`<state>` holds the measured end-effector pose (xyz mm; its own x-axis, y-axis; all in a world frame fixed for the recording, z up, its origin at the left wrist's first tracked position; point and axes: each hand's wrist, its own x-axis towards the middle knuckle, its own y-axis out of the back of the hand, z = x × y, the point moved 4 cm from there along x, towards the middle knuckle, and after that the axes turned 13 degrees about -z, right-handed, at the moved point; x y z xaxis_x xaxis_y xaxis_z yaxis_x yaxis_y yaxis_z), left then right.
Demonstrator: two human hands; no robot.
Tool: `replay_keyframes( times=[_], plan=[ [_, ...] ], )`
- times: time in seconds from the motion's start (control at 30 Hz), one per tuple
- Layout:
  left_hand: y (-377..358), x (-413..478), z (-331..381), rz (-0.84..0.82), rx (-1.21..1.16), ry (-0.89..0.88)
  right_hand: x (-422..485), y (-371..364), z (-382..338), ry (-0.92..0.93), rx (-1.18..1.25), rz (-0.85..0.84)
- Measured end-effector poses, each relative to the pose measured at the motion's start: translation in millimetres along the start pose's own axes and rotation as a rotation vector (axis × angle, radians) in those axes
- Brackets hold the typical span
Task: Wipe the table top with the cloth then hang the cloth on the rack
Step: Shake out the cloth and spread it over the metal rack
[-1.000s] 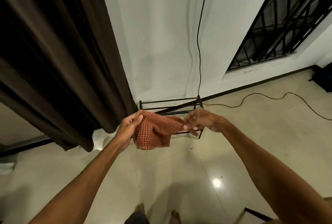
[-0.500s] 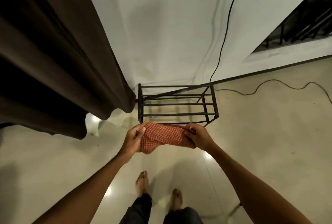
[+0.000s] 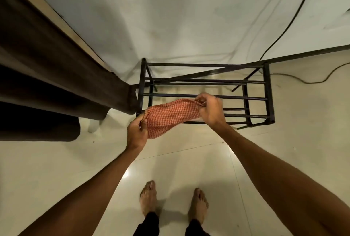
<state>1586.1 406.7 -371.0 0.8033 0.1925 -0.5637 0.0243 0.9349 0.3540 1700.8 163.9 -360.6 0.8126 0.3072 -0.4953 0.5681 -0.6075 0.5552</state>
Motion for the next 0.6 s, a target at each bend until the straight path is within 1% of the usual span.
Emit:
replay_keyframes(
  times=[0.1,0.23,0.3,0.37,0.43,0.5,0.57,0.6],
  plan=[
    [-11,33,-27,0.114,0.219,0.035,33,-16,21,-0.005,-0.189,0.09],
    [-15,50,-46,0.147,0.365,0.076,47,-33,52,-0.056,-0.413,0.039],
    [-13,53,-49,0.15,0.421,0.063,46,-36,62,-0.097,-0.447,0.06],
    [-9,56,-50,0.159,0.456,0.057,42,-33,65,-0.127,-0.453,0.127],
    [-5,57,-49,0.177,0.459,0.046,33,-36,60,-0.064,-0.522,0.207],
    [-2,60,-48,0.203,0.468,0.021,19,-50,54,0.105,-0.622,0.24],
    [-2,62,-46,0.218,0.485,0.009,7,-70,54,0.231,-0.683,0.187],
    [-1,64,-47,0.219,0.489,0.008,5,-77,55,0.236,-0.71,0.156]
  ],
)
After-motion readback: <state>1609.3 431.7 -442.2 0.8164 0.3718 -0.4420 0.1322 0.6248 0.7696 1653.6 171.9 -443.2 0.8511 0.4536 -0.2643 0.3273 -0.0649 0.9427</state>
